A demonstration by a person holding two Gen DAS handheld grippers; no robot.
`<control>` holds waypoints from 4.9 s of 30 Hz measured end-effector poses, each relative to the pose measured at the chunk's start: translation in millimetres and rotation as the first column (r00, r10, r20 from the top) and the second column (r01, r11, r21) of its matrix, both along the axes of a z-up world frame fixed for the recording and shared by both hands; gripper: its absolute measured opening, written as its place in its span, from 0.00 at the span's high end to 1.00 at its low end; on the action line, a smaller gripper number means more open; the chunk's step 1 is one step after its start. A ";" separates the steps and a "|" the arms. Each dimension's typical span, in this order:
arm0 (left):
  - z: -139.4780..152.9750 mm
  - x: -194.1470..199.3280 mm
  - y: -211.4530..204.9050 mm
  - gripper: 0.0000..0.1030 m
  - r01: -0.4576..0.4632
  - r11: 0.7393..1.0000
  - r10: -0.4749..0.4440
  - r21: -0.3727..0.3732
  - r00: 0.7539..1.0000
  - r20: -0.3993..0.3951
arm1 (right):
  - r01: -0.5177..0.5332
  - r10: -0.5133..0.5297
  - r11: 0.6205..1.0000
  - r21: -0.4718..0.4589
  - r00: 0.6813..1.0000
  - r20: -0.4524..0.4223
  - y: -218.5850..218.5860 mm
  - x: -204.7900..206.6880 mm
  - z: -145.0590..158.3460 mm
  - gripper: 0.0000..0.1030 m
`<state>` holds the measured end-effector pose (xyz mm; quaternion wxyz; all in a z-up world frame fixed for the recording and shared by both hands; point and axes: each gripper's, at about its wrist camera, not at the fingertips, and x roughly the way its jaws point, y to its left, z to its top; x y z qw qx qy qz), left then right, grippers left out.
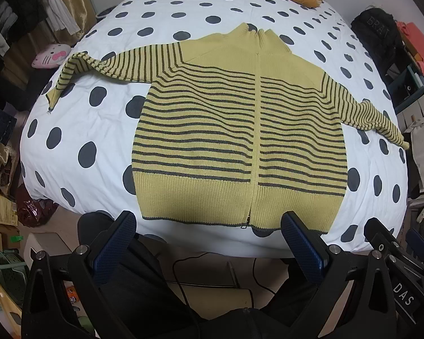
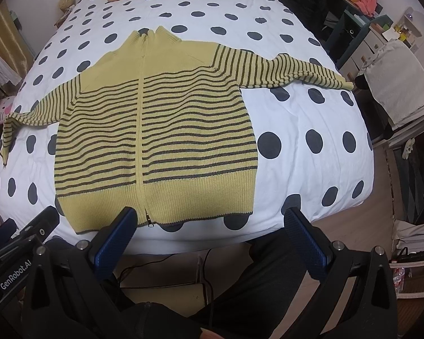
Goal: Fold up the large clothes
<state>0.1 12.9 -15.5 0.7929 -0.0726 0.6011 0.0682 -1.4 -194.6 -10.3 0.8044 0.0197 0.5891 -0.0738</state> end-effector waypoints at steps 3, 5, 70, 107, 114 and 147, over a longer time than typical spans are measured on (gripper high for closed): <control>1.0 -0.4 1.2 0.01 0.001 1.000 -0.001 -0.016 1.000 0.002 | 0.000 0.000 1.000 -0.001 1.000 0.001 -0.2 0.0 0.1 0.00; 1.1 -0.3 1.3 0.01 0.002 1.000 -0.002 -0.016 1.000 0.001 | 0.000 0.000 1.000 -0.003 1.000 0.000 -0.6 0.1 -0.1 0.00; -181.6 135.4 518.0 0.30 -0.599 0.169 0.960 -0.783 0.280 -0.007 | -0.262 0.226 0.960 -0.100 0.933 -0.282 156.5 97.0 -127.4 0.00; -181.1 395.0 -125.7 0.92 0.208 0.860 -0.087 -0.467 0.960 0.268 | -0.010 -0.096 0.834 0.551 0.982 0.163 -91.3 183.8 -189.3 0.36; -231.1 354.3 -152.4 0.50 0.151 0.817 -0.102 -0.556 0.988 0.119 | 0.071 -0.160 0.764 0.641 0.984 0.082 -119.6 201.6 -220.0 0.41; -243.3 334.3 161.5 0.20 -0.268 0.960 0.254 0.083 0.955 0.153 | 0.160 -0.246 0.738 0.655 0.968 0.041 -128.9 339.2 -225.0 0.76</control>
